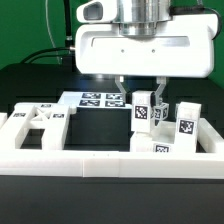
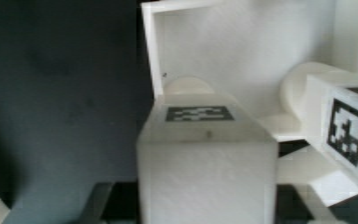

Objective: Assemble chair

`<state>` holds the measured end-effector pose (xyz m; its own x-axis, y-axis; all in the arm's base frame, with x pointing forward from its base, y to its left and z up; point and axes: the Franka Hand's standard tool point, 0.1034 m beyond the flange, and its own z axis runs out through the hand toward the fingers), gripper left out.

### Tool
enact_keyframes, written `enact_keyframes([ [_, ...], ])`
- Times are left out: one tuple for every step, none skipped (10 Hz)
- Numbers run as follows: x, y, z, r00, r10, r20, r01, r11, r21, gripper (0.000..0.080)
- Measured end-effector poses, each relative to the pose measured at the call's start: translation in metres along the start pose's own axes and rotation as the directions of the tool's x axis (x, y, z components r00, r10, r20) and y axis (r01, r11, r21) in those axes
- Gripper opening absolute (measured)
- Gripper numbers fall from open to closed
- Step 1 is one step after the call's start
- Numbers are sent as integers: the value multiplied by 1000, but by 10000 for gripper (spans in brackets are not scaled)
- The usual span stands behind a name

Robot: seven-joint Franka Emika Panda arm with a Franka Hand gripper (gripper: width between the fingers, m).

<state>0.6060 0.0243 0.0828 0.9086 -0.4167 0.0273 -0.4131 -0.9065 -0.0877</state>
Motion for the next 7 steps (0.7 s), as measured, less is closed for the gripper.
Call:
enact_keyframes([
  [0,0,0,1000,3,0,-3,1000,0,285],
  [0,0,0,1000,17,0,-17,1000,0,285],
  [0,0,0,1000,17,0,-17,1000,0,285],
  [0,0,0,997,76,2,-76,997,4,285],
  [0,-1,1,973,229,10,-230,973,19,285],
  [0,-2,1,938,345,16,-345,938,26,285],
  [-1,-2,1,910,415,19,-415,909,25,285],
])
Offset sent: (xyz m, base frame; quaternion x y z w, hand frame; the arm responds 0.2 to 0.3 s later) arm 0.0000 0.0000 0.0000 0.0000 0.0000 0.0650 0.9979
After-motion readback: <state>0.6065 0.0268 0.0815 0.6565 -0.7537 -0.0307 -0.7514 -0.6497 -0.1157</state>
